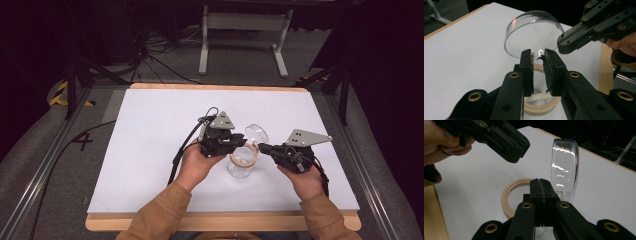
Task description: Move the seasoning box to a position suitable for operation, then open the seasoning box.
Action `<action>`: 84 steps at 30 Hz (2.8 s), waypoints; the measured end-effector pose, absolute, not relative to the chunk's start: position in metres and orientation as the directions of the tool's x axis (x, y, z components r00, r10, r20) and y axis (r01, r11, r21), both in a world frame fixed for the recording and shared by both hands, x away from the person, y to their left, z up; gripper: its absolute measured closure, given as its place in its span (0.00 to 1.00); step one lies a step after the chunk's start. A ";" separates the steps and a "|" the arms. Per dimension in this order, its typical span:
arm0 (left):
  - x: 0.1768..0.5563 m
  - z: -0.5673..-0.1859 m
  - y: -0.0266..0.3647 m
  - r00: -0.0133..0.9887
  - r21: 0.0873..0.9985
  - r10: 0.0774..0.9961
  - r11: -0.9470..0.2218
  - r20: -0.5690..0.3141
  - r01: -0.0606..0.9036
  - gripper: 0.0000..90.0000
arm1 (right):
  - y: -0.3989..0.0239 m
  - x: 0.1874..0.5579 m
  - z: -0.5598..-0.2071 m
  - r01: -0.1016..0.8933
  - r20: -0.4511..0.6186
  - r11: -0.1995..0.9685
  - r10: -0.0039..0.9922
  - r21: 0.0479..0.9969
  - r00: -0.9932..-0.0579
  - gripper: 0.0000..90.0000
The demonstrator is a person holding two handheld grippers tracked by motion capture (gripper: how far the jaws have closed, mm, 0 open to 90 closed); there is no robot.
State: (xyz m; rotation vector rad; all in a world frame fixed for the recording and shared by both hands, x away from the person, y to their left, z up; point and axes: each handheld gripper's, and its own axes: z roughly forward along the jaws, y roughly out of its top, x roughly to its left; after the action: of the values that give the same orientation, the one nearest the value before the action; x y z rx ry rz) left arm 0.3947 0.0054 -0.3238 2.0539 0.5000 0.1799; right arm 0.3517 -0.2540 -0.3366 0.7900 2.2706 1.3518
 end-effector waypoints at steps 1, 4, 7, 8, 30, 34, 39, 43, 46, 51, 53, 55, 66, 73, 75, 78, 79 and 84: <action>0.395 -0.323 0.007 0.903 0.854 0.424 -0.441 -0.074 0.277 0.85 | -0.255 0.353 -0.336 0.271 -0.035 0.373 0.641 0.887 -0.767 1.00; 0.395 -0.321 0.014 0.895 0.853 0.440 -0.438 -0.073 0.285 0.84 | -0.258 0.356 -0.336 0.277 -0.030 0.361 0.654 0.891 -0.756 0.99; 0.394 -0.320 0.019 0.888 0.854 0.454 -0.429 -0.077 0.294 0.84 | -0.261 0.358 -0.336 0.281 -0.024 0.345 0.668 0.896 -0.744 0.99; 0.394 -0.320 0.021 0.886 0.853 0.457 -0.431 -0.075 0.294 0.83 | -0.263 0.359 -0.336 0.284 -0.019 0.340 0.670 0.897 -0.742 0.99; 0.394 -0.304 0.059 0.868 0.840 0.489 -0.433 -0.085 0.326 0.72 | -0.298 0.355 -0.308 0.256 -0.003 0.271 0.693 0.928 -0.721 0.97; 0.391 -0.304 0.067 0.864 0.832 0.498 -0.444 -0.077 0.331 0.72 | -0.305 0.357 -0.307 0.259 -0.004 0.266 0.705 0.929 -0.709 0.97; 0.391 -0.305 0.082 0.857 0.824 0.508 -0.449 -0.084 0.347 0.71 | -0.317 0.361 -0.308 0.279 0.007 0.254 0.727 0.926 -0.686 0.96; 0.393 -0.307 0.095 0.847 0.807 0.526 -0.465 -0.080 0.365 0.70 | -0.326 0.365 -0.310 0.299 0.009 0.256 0.745 0.919 -0.667 0.96; 0.395 -0.310 0.106 0.833 0.785 0.548 -0.481 -0.077 0.390 0.69 | -0.333 0.369 -0.313 0.322 0.020 0.252 0.759 0.913 -0.650 0.95; 0.402 -0.317 0.127 0.795 0.760 0.601 -0.479 -0.080 0.439 0.68 | -0.347 0.378 -0.321 0.376 0.036 0.254 0.786 0.891 -0.617 0.94; 0.405 -0.321 0.133 0.782 0.756 0.617 -0.471 -0.087 0.455 0.67 | -0.350 0.381 -0.324 0.391 0.038 0.256 0.795 0.884 -0.606 0.93; 0.408 -0.324 0.138 0.770 0.744 0.632 -0.472 -0.087 0.472 0.66 | -0.354 0.384 -0.328 0.413 0.044 0.257 0.804 0.874 -0.593 0.92; 0.428 -0.354 0.153 0.711 0.668 0.694 -0.475 -0.116 0.573 0.64 | -0.366 0.401 -0.352 0.510 0.049 0.281 0.839 0.813 -0.541 0.87; 0.440 -0.374 0.156 0.692 0.613 0.708 -0.486 -0.141 0.622 0.64 | -0.369 0.412 -0.371 0.575 0.077 0.284 0.850 0.768 -0.522 0.81; 0.442 -0.378 0.156 0.693 0.600 0.707 -0.495 -0.142 0.628 0.64 | -0.369 0.415 -0.375 0.592 0.085 0.282 0.854 0.755 -0.514 0.78; 0.445 -0.385 0.156 0.689 0.579 0.708 -0.499 -0.156 0.644 0.63 | -0.369 0.419 -0.383 0.611 0.095 0.283 0.855 0.739 -0.511 0.74; 0.446 -0.386 0.156 0.685 0.568 0.710 -0.501 -0.163 0.653 0.63 | -0.369 0.420 -0.386 0.619 0.099 0.283 0.856 0.733 -0.508 0.73; 0.450 -0.398 0.152 0.693 0.533 0.705 -0.531 -0.153 0.658 0.63 | -0.362 0.424 -0.398 0.641 0.090 0.318 0.850 0.698 -0.519 0.71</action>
State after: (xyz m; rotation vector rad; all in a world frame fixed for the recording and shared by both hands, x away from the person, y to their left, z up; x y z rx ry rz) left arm 0.4500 0.1522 -0.3982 2.3355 1.0416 0.1075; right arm 0.4241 -0.3624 -0.3977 1.3431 2.2939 1.0072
